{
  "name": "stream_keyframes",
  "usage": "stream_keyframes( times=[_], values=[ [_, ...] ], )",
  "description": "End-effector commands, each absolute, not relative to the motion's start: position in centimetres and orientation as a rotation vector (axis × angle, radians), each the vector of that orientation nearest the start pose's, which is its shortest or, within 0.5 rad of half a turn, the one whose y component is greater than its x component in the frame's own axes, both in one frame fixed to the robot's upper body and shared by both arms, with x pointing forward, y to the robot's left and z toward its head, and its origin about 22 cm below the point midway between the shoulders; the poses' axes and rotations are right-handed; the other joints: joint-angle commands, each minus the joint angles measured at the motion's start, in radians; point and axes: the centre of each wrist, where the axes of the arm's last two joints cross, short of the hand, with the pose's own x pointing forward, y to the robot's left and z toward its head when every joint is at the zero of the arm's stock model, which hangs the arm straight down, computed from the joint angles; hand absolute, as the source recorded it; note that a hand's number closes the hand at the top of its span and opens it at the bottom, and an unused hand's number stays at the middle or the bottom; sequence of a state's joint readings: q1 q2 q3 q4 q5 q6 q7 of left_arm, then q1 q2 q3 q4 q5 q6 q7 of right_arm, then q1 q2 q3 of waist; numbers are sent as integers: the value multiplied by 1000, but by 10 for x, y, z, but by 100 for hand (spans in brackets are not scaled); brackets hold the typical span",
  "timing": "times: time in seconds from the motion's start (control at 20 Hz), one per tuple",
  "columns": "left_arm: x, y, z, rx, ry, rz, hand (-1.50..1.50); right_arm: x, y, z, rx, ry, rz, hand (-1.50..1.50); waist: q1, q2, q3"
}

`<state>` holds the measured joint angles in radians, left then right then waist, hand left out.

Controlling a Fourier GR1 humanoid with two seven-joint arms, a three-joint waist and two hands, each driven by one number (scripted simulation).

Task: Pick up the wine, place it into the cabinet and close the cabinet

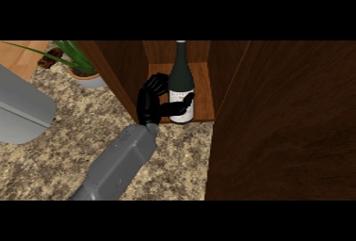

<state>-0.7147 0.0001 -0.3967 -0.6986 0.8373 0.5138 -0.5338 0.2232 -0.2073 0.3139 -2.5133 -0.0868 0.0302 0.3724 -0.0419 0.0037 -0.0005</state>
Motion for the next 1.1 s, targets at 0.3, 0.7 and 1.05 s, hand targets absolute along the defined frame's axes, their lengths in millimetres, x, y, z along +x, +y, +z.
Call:
stream_keyframes(
  times=[0.3, 0.7, 1.05],
  values=[
    [399, 78, 28, -91, -1593, 361, 150, 95, -220, 194, 351, -1909, 305, -150, 6, 1, 1],
    [420, 100, 33, 110, -1631, 292, 150, 94, -217, 194, 349, -1918, 306, -150, 4, 2, 1],
    [432, 84, 51, 373, -1667, 215, -150, 100, -213, 188, 384, -1920, 311, -150, -19, 8, 1]
  ],
)
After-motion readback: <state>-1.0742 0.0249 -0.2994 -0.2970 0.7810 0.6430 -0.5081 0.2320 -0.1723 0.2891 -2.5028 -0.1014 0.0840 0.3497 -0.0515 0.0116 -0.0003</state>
